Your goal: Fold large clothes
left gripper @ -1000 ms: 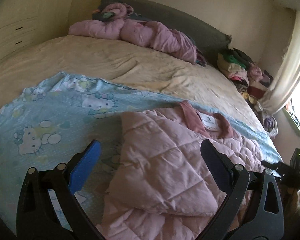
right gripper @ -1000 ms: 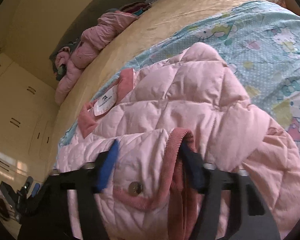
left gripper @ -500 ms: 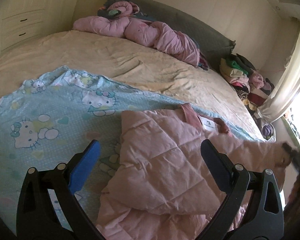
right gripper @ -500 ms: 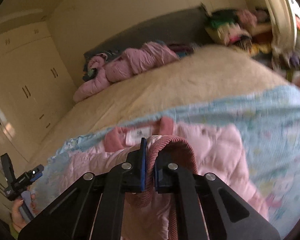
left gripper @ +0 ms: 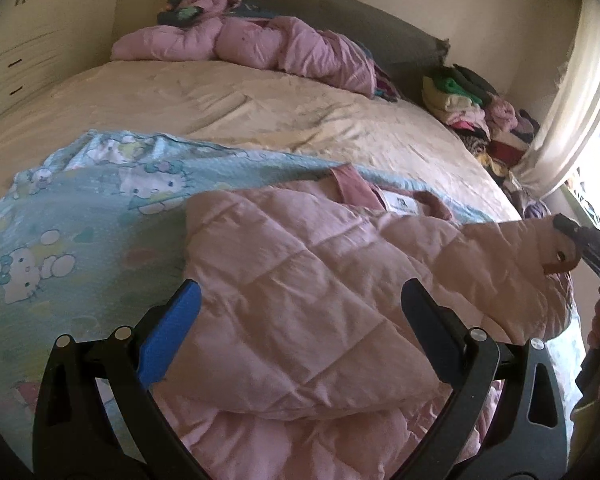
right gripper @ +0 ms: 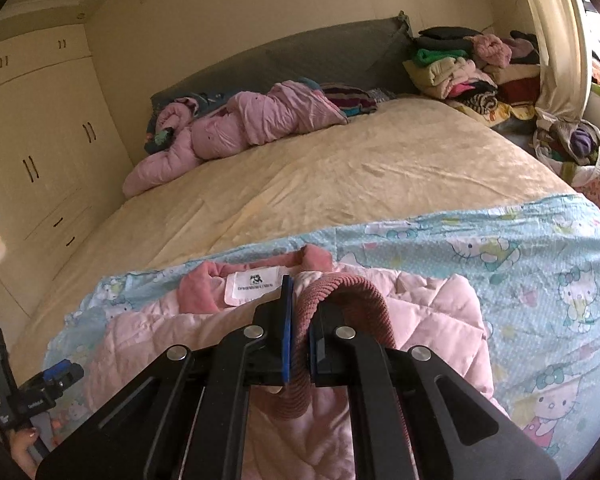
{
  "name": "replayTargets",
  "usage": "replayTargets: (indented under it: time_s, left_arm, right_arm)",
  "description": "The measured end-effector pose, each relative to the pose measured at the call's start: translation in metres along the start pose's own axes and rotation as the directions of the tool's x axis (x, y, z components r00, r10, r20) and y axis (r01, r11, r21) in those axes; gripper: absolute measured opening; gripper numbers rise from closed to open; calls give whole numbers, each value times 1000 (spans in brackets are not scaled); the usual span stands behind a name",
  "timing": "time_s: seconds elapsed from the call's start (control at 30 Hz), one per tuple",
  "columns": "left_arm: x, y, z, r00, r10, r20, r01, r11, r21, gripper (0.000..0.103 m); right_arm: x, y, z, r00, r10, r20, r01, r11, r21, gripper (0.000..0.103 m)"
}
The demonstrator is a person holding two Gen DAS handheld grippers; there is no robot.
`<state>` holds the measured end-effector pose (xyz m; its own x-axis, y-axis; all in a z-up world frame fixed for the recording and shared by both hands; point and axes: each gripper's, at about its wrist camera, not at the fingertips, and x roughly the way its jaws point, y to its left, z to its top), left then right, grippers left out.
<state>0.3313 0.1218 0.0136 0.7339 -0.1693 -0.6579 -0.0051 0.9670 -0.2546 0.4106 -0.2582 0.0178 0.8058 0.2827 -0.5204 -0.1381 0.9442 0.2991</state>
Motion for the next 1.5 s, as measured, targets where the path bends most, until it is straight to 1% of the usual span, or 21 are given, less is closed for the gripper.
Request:
replayTargets:
  time_s: [0.13,0.27,0.33,0.47,0.5,0.53,0.57,0.63,0.67,0.7,0.73,0.77,0.8,0.83,0.87,0.9,1.07,1.13,1.27,1.33,1.5]
  left_arm:
    - [12,-12,-6,999,-16,-40,18,999,37,93]
    - [25,-18,-13,995,-34,-89,38,998,45,93]
    - [32,-20,-17,993,-14,-114,21,998,65,92]
    - [40,-19,-21,990,0,-142,9,998,66,92]
    - [41,-19,-22,989,2,-145,8,998,68,92]
    - [42,-19,-22,989,5,-147,6,997,74,92]
    - [43,-19,-23,989,7,-150,5,997,78,92]
    - [45,-18,-25,987,8,-158,4,997,76,92]
    - [46,-18,-25,987,10,-161,2,997,76,92]
    - [46,-18,-25,987,13,-163,-1,997,77,92]
    - [47,-18,-25,986,15,-165,-3,997,78,92]
    - [48,-19,-26,986,16,-165,-3,997,78,92]
    - [49,-18,-27,986,15,-164,-2,997,76,92]
    - [49,-18,-27,987,14,-163,-1,997,75,92]
    - [50,-18,-27,986,14,-165,-1,997,74,92]
    - [51,-18,-28,986,14,-169,-2,997,73,92]
    - [55,-17,-31,983,19,-181,-5,997,74,93]
    - [56,-17,-32,983,18,-182,-5,997,73,93]
    - [56,-16,-32,983,16,-184,-3,997,74,93]
    - [57,-15,-33,983,12,-185,1,997,71,94]
    - [60,-13,-34,982,6,-189,7,998,67,94]
  right_arm:
    - [5,-3,-4,1000,-7,-19,7,1000,13,5]
    - [11,-6,-8,999,-8,-41,8,1000,16,6]
    - [12,-6,-9,999,-14,-53,15,1000,21,9]
    - [12,-10,-12,998,-2,-69,4,999,37,9]
    - [11,-11,-13,997,-2,-72,5,999,38,12]
    - [9,-12,-14,997,-1,-76,4,999,40,18]
    - [8,-14,-15,996,4,-85,0,999,44,21]
    - [6,-16,-16,995,5,-101,-1,999,46,25]
    - [4,-18,-17,994,-11,-108,15,999,44,26]
    - [3,-20,-17,994,-22,-110,27,999,45,29]
    - [0,-22,-17,994,-30,-106,36,998,52,35]
    - [-5,-23,-18,995,-47,-93,52,997,56,38]
    - [-9,-21,-18,995,-55,-79,59,997,47,42]
    - [-13,-17,-18,996,-51,-67,54,998,30,45]
    - [-17,-9,-18,998,-39,-58,39,999,2,45]
    - [-19,-2,-20,998,-24,-54,23,999,-24,49]
    - [-15,39,-29,996,37,-81,-47,990,-130,59]
    - [-10,53,-33,993,57,-99,-72,985,-157,66]
    - [4,78,-45,987,69,-148,-101,971,-216,69]
    - [12,87,-50,983,62,-174,-103,966,-237,73]
    - [30,99,-62,972,51,-230,-113,958,-265,73]
